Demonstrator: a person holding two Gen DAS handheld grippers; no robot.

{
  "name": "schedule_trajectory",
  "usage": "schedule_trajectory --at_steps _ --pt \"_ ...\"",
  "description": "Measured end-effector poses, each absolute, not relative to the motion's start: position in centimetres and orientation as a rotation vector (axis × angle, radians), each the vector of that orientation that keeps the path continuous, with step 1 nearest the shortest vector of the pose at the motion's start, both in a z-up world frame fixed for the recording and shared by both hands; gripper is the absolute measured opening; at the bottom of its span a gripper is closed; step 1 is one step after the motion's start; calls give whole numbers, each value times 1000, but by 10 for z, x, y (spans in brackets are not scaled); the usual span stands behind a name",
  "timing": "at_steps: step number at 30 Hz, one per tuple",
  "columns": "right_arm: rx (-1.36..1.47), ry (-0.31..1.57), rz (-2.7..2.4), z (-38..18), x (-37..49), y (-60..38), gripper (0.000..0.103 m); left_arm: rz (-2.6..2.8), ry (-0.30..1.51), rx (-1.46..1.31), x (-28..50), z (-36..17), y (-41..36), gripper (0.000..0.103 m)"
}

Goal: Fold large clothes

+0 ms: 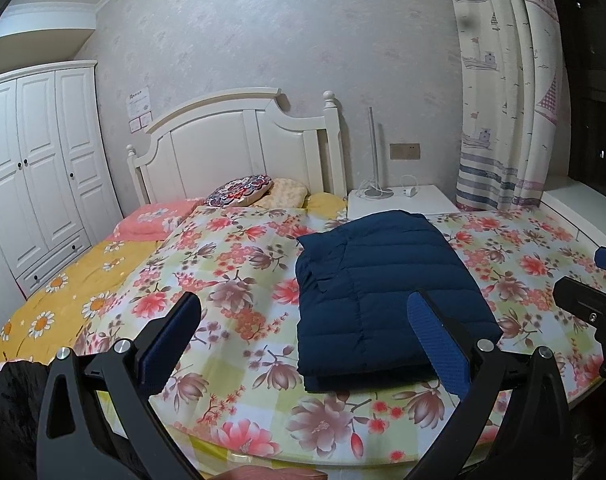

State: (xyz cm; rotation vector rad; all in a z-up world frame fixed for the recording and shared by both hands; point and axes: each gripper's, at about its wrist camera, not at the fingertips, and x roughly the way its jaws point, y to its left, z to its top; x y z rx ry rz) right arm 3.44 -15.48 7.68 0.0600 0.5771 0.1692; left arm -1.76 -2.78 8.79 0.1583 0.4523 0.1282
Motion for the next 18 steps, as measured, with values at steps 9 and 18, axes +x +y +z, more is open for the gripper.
schedule_trajectory --at_steps 9,18 --pt "51 584 182 75 34 -158 100 139 462 154 -18 85 -26 99" --pt "51 584 179 76 34 -155 100 147 466 147 -19 85 -24 99"
